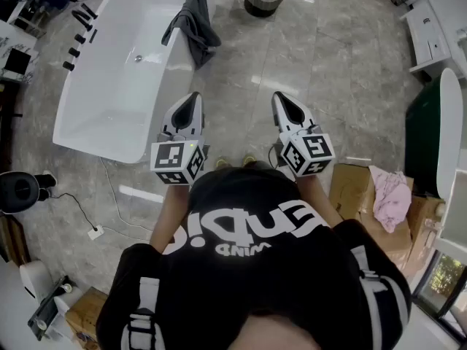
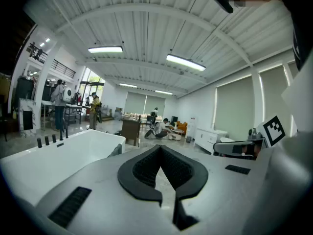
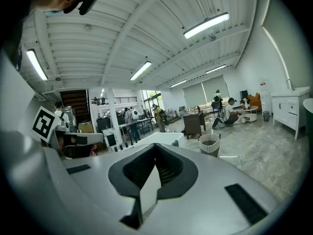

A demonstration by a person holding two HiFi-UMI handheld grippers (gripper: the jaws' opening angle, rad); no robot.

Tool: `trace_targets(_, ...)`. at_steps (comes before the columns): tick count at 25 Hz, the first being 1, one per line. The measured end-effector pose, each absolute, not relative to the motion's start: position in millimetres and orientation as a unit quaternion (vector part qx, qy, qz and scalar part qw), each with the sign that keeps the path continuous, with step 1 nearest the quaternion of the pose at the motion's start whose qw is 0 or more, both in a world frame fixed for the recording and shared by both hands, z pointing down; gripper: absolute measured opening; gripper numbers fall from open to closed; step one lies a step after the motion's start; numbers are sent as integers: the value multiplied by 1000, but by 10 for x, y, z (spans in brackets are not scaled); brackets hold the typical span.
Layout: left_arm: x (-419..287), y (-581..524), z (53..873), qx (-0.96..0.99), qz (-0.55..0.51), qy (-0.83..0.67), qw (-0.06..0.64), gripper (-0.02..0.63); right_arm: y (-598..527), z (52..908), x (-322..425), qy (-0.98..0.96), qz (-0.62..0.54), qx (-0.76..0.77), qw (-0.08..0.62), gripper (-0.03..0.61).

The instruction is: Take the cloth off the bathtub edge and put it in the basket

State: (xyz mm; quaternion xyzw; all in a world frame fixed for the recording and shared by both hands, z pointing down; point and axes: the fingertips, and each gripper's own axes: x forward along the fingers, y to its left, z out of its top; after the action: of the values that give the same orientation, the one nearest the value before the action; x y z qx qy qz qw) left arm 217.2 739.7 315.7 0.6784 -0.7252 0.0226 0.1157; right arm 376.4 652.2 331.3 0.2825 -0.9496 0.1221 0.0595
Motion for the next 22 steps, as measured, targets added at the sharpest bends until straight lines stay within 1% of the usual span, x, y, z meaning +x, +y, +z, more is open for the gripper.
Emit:
trace_targets(7, 2026, 7430, 3285, 688, 8, -713, 135, 15, 6670, 3468, 3638, -948, 129, 284, 56, 14)
trace_targets(12, 1894, 7385, 3299, 693, 14, -708, 133, 15, 6682, 3603, 3546, -944, 146, 290, 64, 14)
trace_targets(22, 1463, 6920, 3403, 690, 20, -711, 131, 14, 6074, 3602, 3174, -941, 143, 302, 47, 14)
